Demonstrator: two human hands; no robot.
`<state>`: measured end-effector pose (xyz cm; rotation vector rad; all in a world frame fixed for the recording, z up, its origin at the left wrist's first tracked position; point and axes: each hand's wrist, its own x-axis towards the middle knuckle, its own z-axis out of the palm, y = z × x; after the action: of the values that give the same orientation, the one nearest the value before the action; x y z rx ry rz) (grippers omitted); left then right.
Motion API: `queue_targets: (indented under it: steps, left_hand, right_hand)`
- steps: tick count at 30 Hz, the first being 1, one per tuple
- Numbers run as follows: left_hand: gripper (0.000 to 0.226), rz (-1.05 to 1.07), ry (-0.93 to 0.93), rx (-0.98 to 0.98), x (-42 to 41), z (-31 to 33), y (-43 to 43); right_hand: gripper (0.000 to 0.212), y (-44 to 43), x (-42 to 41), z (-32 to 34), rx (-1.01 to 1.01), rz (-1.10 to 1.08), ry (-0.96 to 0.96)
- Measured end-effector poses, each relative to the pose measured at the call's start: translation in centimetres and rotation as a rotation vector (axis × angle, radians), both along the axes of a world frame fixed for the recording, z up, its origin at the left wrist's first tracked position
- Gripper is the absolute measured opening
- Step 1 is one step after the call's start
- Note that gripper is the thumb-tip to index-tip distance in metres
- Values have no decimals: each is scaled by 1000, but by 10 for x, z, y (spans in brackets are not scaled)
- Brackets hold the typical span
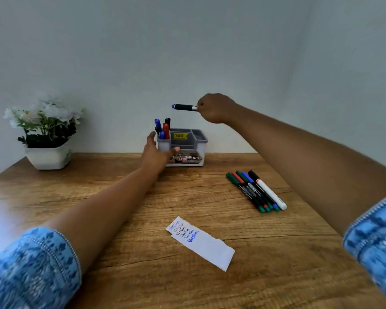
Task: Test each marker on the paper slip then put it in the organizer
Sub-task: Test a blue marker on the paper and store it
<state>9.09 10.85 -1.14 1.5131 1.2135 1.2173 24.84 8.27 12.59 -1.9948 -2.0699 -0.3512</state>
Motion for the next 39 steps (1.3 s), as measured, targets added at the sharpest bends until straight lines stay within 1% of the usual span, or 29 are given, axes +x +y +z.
queue_targets:
  steps: [3,6,8,14,17,21,25,29,31,33,37,39]
  left_hand:
    - [85,-18,1,48,1,-6,4]
    - [83,-31,3,81,0,-8,7]
    - [82,-27,5,95,0,-8,7]
    - [82,-21,13,109,2,-9,8]
    - [81,-16,24,115,2,-9,8]
    - [81,-15,30,129,2,-10,9]
    - [81,-8,47,129,2,-9,8]
    - [81,-2,70,131,2,-8,6]
    - [81,0,80,125,2,-7,5]
    - [82,-3,91,122,2,-6,4]
    - [81,-8,131,116,2,-3,-1]
    - [80,-7,151,103,1,-1,-5]
  right_hand:
    - [31,18,0,8,-95,3,-124]
    - [27,29,1,14,-43,33,-221]
    - [26,36,2,14,-52,65,-272]
    - [29,62,-3,-6,-50,41,-357]
    - [30,73,-6,-19,-66,49,-354]
    - [31,81,-9,-21,-58,105,-280]
    - [32,84,-13,-22,-167,173,-257]
    - [41,85,-11,-30,-195,148,-222]
    - [47,80,-7,-30,-186,126,-217]
    - [49,73,-2,-25,-152,114,-234]
    - [45,48,10,-11,-38,92,-228]
    - [39,28,13,-6,17,84,-206]
